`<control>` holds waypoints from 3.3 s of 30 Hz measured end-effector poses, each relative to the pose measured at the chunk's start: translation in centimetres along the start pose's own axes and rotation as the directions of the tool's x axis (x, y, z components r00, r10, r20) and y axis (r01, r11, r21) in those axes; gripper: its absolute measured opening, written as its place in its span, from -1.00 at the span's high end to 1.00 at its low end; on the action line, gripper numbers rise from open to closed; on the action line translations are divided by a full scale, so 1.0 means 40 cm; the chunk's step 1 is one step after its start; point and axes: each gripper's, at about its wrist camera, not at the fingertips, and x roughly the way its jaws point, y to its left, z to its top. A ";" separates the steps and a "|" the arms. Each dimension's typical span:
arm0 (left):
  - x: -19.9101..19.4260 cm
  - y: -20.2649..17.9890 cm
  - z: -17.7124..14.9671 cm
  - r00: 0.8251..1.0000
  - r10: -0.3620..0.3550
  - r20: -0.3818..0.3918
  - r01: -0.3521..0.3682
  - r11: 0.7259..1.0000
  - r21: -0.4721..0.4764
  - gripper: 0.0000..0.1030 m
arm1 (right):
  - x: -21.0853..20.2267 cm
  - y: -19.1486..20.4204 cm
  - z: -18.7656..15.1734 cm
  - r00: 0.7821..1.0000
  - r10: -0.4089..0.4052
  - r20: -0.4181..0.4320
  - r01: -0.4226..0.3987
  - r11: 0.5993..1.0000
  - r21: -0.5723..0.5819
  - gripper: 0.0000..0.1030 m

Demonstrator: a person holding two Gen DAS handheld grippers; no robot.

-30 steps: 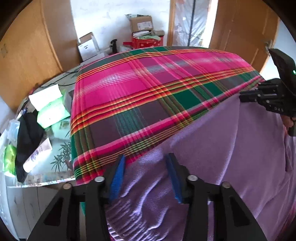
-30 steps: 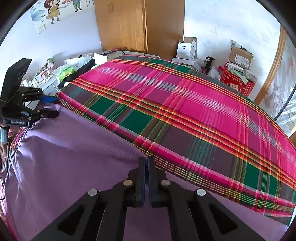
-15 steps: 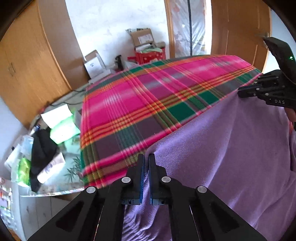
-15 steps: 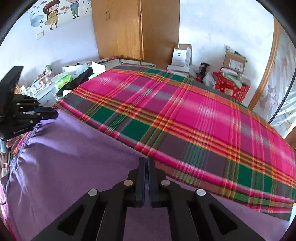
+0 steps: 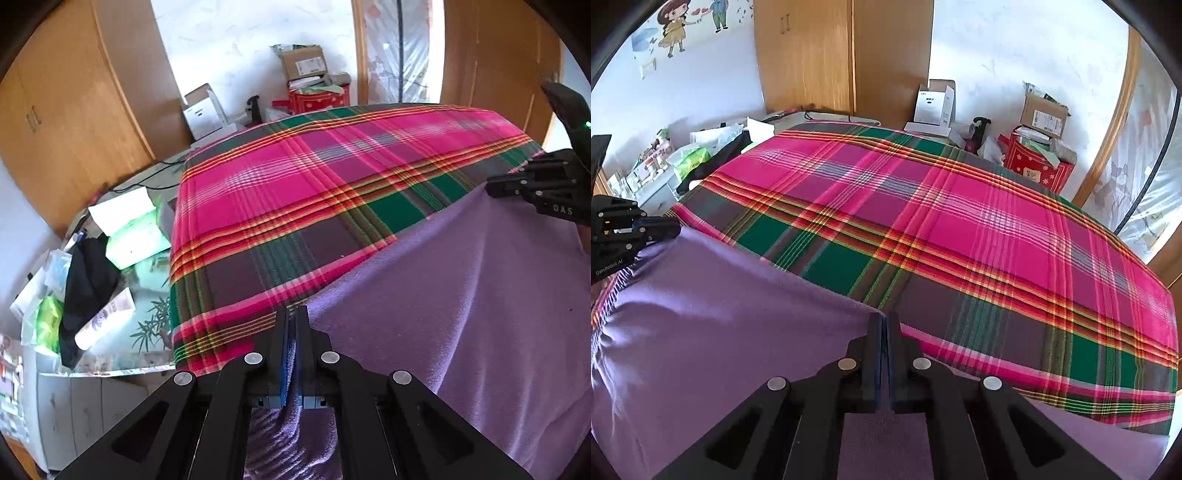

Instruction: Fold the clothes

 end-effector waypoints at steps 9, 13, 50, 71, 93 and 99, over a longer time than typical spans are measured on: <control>-0.001 0.043 -0.007 0.998 -0.030 -0.048 0.028 0.999 -0.046 0.15 | -0.004 -0.020 -0.007 0.999 0.045 -0.011 -0.045 0.998 0.036 0.82; 0.000 0.066 -0.023 0.996 -0.054 -0.065 0.049 0.996 -0.079 -0.06 | -0.007 -0.027 -0.013 0.999 0.040 -0.015 -0.040 0.999 0.030 0.58; -0.057 0.030 -0.024 1.000 -0.018 0.007 0.018 0.998 -0.052 0.77 | -0.057 -0.017 -0.004 0.999 -0.042 0.032 0.042 0.999 -0.006 0.91; -0.147 0.000 -0.043 0.996 0.044 0.082 -0.040 0.998 -0.051 0.77 | -0.175 0.032 -0.051 0.986 -0.105 0.128 0.106 0.994 -0.006 0.90; -0.412 -0.100 -0.146 0.968 0.115 0.223 -0.117 0.993 -0.007 0.77 | -0.480 0.157 -0.211 0.947 -0.144 0.289 0.151 0.988 -0.004 0.90; -0.467 -0.124 -0.194 0.962 0.117 0.245 -0.119 0.993 -0.007 0.82 | -0.549 0.193 -0.259 0.934 -0.148 0.326 0.156 0.988 0.001 0.90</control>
